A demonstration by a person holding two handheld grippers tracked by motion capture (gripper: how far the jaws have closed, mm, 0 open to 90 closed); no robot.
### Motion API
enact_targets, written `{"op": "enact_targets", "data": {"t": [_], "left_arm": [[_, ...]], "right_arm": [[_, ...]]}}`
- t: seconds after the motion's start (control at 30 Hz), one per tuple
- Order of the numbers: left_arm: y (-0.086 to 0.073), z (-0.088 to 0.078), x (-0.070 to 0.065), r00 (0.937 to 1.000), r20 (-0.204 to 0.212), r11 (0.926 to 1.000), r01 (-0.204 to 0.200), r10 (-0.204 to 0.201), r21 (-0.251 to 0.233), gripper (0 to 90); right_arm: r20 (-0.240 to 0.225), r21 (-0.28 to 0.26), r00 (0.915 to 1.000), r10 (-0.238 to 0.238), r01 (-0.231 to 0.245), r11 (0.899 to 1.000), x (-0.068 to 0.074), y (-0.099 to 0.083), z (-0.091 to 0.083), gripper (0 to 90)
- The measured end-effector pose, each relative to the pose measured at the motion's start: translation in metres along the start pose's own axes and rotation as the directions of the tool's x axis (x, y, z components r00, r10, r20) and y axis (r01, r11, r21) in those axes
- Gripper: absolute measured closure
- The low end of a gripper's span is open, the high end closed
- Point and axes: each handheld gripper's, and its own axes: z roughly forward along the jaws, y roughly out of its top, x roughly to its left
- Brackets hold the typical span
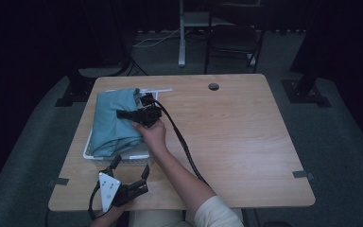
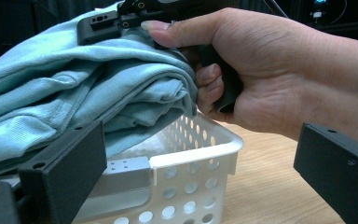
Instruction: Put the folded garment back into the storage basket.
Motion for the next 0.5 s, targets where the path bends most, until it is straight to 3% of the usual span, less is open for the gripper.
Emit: {"op": "enact_targets", "data": {"t": [0.3,0.5], "left_arm": [[0.0,0.0,0.0,1.0,0.001,1.0,0.002,-0.002,-0.001,3.7],[0.0,0.0,0.0,1.0,0.0,1.0,0.001,-0.001,0.0,3.7]], "right_arm": [[-0.007,0.006,0.9999,0.011,-0.011,1.0,0.0,-0.001,0.005,68.6],[-0.003,0.072,0.9999,-0.01,0.01,0.997,0.001,-0.001,0.012,68.3]]}}
